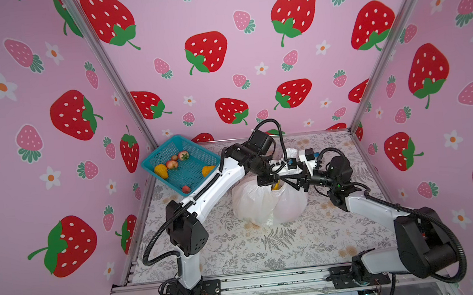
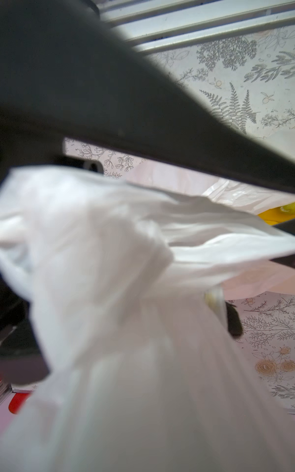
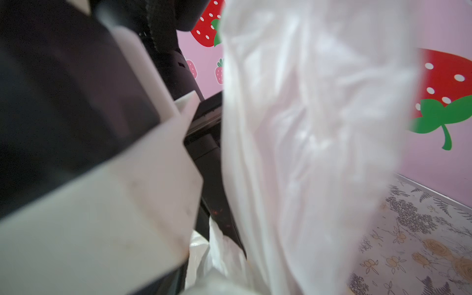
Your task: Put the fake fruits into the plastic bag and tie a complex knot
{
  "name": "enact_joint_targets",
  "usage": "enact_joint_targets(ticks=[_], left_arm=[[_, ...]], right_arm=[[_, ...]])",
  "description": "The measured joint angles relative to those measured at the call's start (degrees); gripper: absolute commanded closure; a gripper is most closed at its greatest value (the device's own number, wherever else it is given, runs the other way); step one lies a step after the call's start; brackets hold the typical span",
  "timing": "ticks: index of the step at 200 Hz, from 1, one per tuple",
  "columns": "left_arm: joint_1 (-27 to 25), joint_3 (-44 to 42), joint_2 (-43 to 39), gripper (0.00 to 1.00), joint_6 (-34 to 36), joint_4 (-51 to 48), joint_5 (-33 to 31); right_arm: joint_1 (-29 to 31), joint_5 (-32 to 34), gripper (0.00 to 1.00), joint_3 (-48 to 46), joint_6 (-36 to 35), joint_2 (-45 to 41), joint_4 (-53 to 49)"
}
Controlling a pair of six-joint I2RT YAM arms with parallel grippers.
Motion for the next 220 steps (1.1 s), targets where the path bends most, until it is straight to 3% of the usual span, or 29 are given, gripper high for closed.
enact_joint_targets(ticks=[20, 79, 115, 159, 189, 220], left_arm=[[0.0, 0.0, 0.0, 1.0, 0.0, 0.0, 0.3], [0.6, 0.1, 0.0, 0.96, -1.9, 0.5, 2.2], [2.3, -1.0, -0.7, 0.64, -4.6, 2.8, 5.8], [7.0, -7.7, -7.7, 0.22, -11.7, 8.7, 14.8], [9.6, -10.8, -11.4, 0.17, -22.6, 18.3, 21.4], [9.1, -9.3, -9.0, 0.18, -34.5, 26.0, 27.1]], right_arm=[[0.1, 0.3, 0.48, -0.1, 1.0, 0.0, 1.7], [0.2, 1.6, 0.84, -1.1, 1.6, 0.0, 3.9], [0.2, 2.0, 0.98, -1.3, 1.2, 0.0, 3.7], [0.2, 1.7, 0.99, -1.3, -0.1, 0.0, 2.8], [0.8, 1.3, 0.99, -1.3, -0.6, 0.0, 2.4], [1.8, 1.3, 0.99, -1.2, -1.5, 0.0, 1.7]])
